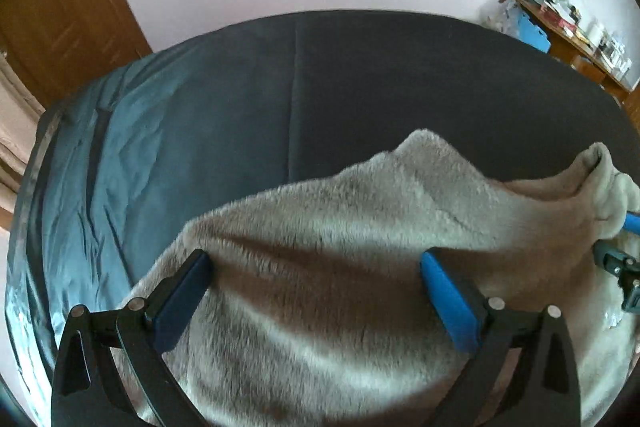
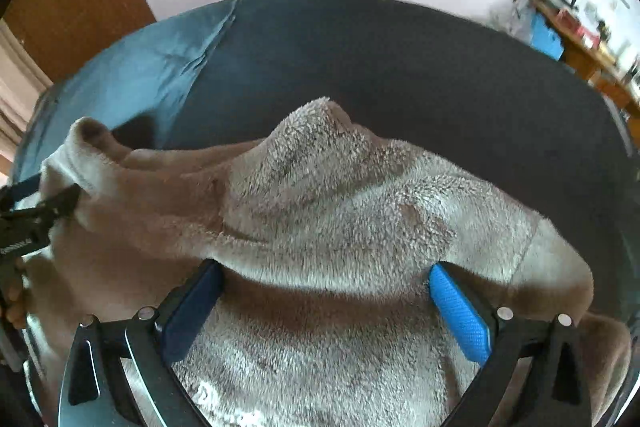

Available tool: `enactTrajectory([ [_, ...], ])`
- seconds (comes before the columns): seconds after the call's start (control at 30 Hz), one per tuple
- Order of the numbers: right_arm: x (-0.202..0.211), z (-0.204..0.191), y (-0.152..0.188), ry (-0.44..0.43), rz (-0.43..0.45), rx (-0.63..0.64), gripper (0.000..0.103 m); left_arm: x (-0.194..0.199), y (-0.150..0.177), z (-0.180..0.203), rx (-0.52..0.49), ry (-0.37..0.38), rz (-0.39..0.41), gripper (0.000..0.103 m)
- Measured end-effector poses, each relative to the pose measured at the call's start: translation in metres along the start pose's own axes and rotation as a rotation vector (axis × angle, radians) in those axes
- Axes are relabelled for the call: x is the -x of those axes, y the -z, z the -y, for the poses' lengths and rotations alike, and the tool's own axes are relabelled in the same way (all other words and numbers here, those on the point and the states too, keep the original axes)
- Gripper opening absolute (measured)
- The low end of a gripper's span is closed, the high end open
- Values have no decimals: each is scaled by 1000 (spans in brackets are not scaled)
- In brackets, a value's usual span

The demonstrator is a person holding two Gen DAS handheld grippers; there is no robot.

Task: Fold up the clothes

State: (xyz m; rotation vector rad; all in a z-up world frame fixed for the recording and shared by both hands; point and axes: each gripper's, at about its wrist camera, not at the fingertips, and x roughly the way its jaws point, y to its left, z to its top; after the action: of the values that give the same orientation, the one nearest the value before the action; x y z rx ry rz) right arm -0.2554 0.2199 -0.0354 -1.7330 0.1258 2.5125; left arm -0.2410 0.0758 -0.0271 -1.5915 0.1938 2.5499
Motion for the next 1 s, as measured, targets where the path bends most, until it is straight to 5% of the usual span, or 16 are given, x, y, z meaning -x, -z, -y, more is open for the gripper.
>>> enactTrajectory([
  [0.33,-5,3,-41,22,110,-6,103,-24,-42,-14,102,-33,10,103],
  [0.6,1,-1,-29,-13,148,11,103,-11,-27,-14,114,-44,36,103],
  [0.77,41,3,5,-76,152,14,103,17,3,-12,67,-22,47,103],
  [1.0,73,-38,105,-151,20,239,103,54,73,-20,25,9,41,103],
])
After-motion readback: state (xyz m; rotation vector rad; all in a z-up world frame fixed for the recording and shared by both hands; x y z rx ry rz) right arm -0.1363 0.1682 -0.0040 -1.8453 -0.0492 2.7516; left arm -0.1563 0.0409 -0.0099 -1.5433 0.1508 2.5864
